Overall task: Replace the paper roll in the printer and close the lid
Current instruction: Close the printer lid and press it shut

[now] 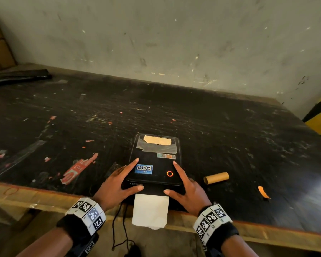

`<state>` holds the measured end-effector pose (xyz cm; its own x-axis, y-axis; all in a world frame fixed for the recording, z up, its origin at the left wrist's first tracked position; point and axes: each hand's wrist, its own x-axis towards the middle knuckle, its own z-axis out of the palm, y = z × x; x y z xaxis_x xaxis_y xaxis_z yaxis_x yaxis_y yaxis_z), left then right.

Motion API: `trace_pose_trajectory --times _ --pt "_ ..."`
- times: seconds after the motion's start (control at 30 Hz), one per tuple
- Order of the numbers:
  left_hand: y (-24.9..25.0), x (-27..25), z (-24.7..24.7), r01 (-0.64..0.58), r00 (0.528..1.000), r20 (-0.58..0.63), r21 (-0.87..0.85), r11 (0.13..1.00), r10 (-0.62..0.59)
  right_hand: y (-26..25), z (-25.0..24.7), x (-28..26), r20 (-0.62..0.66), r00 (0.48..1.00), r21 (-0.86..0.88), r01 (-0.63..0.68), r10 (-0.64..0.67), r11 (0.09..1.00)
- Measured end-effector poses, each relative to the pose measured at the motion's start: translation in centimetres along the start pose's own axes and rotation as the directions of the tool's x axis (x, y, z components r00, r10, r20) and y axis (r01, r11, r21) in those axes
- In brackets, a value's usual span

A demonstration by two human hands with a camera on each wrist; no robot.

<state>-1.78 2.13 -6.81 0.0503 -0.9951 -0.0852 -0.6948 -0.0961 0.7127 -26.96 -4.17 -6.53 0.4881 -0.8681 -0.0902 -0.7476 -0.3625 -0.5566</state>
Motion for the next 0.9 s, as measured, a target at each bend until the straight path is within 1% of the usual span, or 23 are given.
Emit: trace_pose_trajectory --times 0.3,0.47,0.9 --pt "0.5 -0.3 0.2 -0.002 1.000 -0.019 0.028 1.000 0.003 0.2 0.2 0.1 -0.006 1.000 -0.028 0.002 -0.002 1.000" --pt "0.7 -0.3 0.2 0.015 1.000 -0.018 0.036 0.999 -0.014 0.2 0.2 -0.1 -0.026 1.000 -0.003 0.016 -0.017 1.000" --pt "1.3 -0.7 0.2 0.012 1.000 -0.020 -0.013 1.000 -0.012 0.4 0.3 -0.1 -0.026 0.999 0.057 0.021 -0.020 0.998"
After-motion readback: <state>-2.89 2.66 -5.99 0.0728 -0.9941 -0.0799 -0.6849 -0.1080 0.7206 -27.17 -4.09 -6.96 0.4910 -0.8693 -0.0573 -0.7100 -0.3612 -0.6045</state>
